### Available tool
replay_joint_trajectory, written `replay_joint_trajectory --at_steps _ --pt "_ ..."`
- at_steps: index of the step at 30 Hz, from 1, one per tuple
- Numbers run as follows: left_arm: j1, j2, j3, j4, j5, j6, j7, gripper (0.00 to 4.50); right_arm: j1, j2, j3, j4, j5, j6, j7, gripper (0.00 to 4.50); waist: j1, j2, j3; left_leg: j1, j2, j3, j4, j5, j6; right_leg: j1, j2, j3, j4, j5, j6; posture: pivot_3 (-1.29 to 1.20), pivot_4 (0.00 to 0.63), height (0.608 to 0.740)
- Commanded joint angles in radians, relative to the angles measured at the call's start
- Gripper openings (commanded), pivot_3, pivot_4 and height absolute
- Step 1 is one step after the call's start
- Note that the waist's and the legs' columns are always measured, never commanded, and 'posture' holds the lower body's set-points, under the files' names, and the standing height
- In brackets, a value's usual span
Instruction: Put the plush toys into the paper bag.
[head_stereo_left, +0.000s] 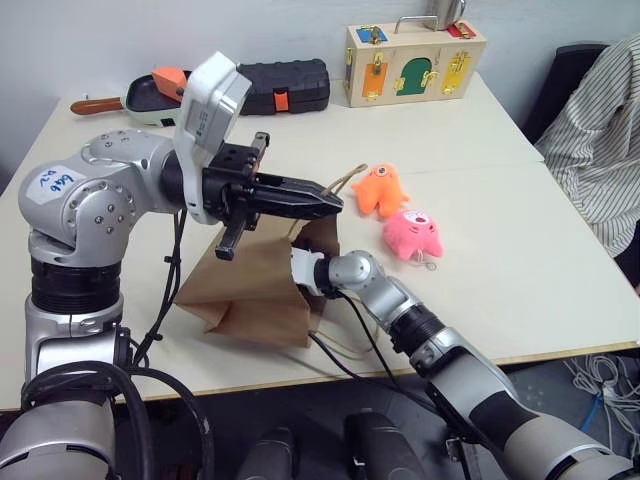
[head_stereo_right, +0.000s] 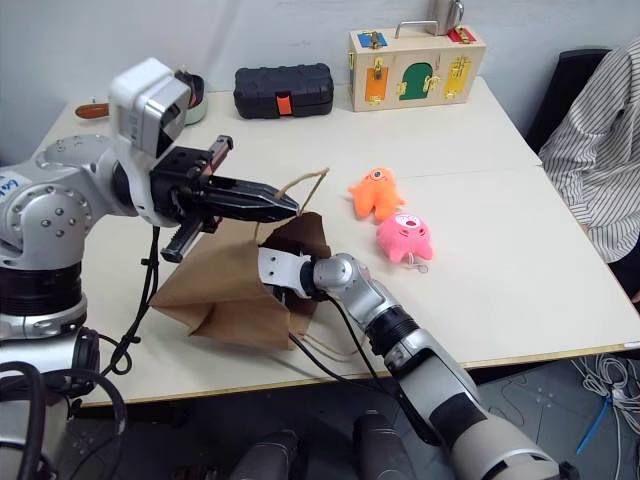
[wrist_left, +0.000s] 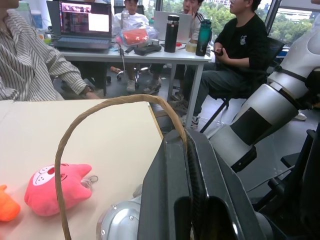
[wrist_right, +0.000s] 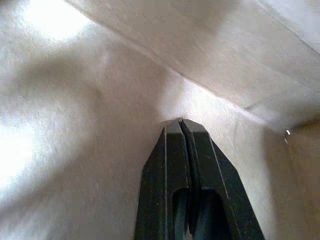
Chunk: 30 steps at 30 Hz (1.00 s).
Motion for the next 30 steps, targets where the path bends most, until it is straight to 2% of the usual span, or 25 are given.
replay_joint_trajectory --at_steps 1,7,10,14,19,24,29,30 --pt "-0.065 -0.003 0.026 0.017 -0.015 -0.003 0.005 0.0 0.04 -0.044 0.016 0.023 -0.052 0.029 -0.002 0.02 -0.001 0.0 0.0 0.0 0.0 0.0 0.0 0.0 0.0 0.0 0.0 0.0 0.0 0.0 0.0 0.0 0.15 0.74" --pt "-0.108 0.028 -0.006 0.04 -0.005 -0.002 -0.068 0.0 0.04 -0.069 0.034 -0.002 -0.09 -0.019 -0.021 0.02 -0.003 0.0 0.0 0.0 0.0 0.0 -0.001 0.0 0.0 -0.001 0.0 0.0 0.0 0.0 0.0 0.0 0.15 0.74" --pt "-0.068 0.035 -0.046 0.009 0.039 -0.044 -0.087 0.0 0.03 -0.095 0.03 -0.019 -0.122 -0.045 -0.07 0.02 -0.003 0.0 0.0 0.0 0.0 0.0 -0.001 0.0 0.0 -0.001 0.0 0.0 0.0 0.0 0.0 0.0 0.15 0.74" --pt "0.002 0.038 -0.077 -0.011 0.098 -0.116 -0.095 0.0 0.079 -0.115 -0.026 -0.149 -0.034 -0.01 -0.018 0.02 -0.001 0.0 0.0 0.0 0.0 0.0 -0.001 0.0 0.0 -0.001 0.0 0.0 0.0 0.0 0.0 0.0 0.15 0.74" --pt "0.046 0.024 -0.068 -0.005 0.102 -0.125 -0.074 0.0 0.209 -0.168 -0.108 -0.552 0.195 0.172 0.155 0.02 -0.006 0.0 0.0 -0.003 0.0 0.0 -0.002 0.0 0.0 -0.004 0.001 0.001 -0.002 0.0 0.0 0.0 0.15 0.74" --pt "0.079 0.026 -0.072 -0.021 0.099 -0.129 -0.079 0.0 0.302 -0.276 -0.194 -0.811 0.269 0.371 0.152 0.02 -0.003 0.001 0.001 -0.003 0.001 0.0 -0.006 0.0 0.0 -0.006 0.002 0.001 -0.002 0.0 0.0 0.0 0.15 0.74" --pt "0.078 0.037 -0.063 -0.025 0.084 -0.107 -0.084 0.0 0.41 -0.405 -0.375 -1.019 0.381 0.587 0.121 0.02 0.021 0.001 0.001 -0.003 0.001 0.0 -0.006 0.0 0.0 -0.005 0.001 0.003 -0.004 0.0 0.0 0.0 0.15 0.74" --pt "0.078 0.041 -0.061 -0.024 0.082 -0.103 -0.086 0.0 0.427 -0.426 -0.404 -1.042 0.396 0.617 0.111 0.39 0.024 0.001 0.001 -0.003 0.001 0.0 -0.006 0.0 0.0 -0.005 0.001 0.003 -0.004 0.0 0.0 0.0 0.15 0.74"
